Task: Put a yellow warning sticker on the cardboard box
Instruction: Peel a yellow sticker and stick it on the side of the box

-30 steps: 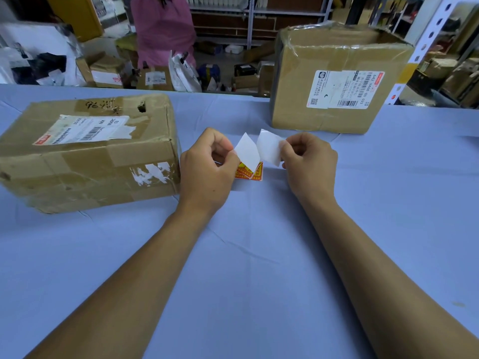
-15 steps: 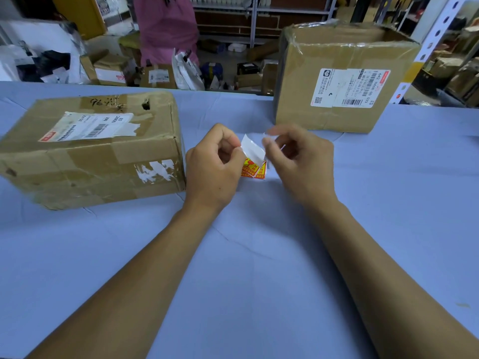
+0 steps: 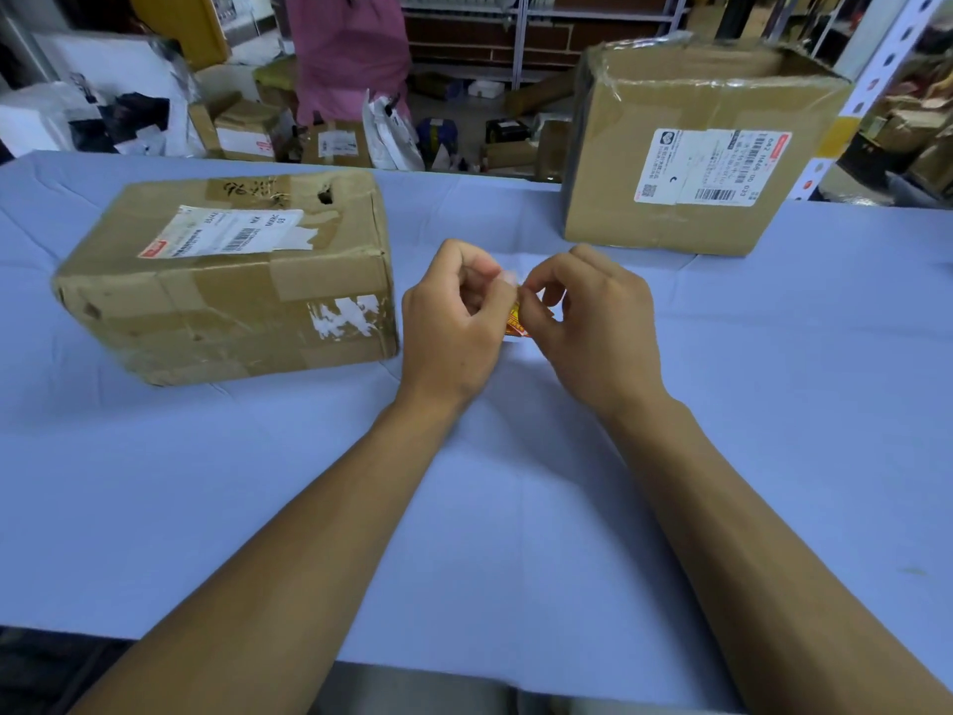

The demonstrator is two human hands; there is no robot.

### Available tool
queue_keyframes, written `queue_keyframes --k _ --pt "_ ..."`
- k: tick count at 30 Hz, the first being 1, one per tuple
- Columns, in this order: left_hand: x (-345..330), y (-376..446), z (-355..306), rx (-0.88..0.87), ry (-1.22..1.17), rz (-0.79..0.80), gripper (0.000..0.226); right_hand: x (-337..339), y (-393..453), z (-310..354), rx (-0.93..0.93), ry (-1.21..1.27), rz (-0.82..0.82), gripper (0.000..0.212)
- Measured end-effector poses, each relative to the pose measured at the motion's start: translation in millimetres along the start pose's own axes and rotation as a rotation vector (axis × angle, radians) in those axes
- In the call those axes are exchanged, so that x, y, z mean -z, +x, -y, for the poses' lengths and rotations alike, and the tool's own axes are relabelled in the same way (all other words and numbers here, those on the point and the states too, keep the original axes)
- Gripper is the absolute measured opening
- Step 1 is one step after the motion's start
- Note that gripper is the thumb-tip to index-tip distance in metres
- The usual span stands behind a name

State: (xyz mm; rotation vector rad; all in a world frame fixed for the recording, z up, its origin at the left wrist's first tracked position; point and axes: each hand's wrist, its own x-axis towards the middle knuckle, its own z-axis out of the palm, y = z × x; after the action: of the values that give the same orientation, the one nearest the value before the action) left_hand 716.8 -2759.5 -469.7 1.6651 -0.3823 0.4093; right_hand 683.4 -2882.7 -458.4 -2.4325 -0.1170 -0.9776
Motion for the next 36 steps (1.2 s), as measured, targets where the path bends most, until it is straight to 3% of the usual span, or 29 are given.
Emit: queue_keyframes --k 2,6,10,17,21,36 --pt "3.8 -4.4 0.7 0.005 -0.01 -0.028 0.015 5.1 -3.1 1.5 -0.126 0.091 -0.031 0.008" --pt "16.3 -13.4 -1.9 0.04 0.011 -0.105 0.016 17.4 -9.1 12.3 -0.453 0.676 -0.09 0.014" --pt "32.2 -27.2 -7.3 0.079 0.005 -0.079 0.007 16.2 -16.7 34.2 -0.57 0.92 -0.048 0.012" --pt "85.8 -46.8 -11.3 0.091 -0.044 -0.067 0.024 -1.1 -32.3 63.2 -0.53 0.91 0.057 0.016" --pt "107.6 -49.3 -9.7 0.121 -0.019 -0.11 0.016 -13.9 -37.4 71.8 -0.427 0.755 0.117 0.009" --pt "126.0 -42.0 -8.6 0.11 0.217 -0.269 0.009 -54.4 -30.5 102.0 -0.342 0.642 -0.013 0.022"
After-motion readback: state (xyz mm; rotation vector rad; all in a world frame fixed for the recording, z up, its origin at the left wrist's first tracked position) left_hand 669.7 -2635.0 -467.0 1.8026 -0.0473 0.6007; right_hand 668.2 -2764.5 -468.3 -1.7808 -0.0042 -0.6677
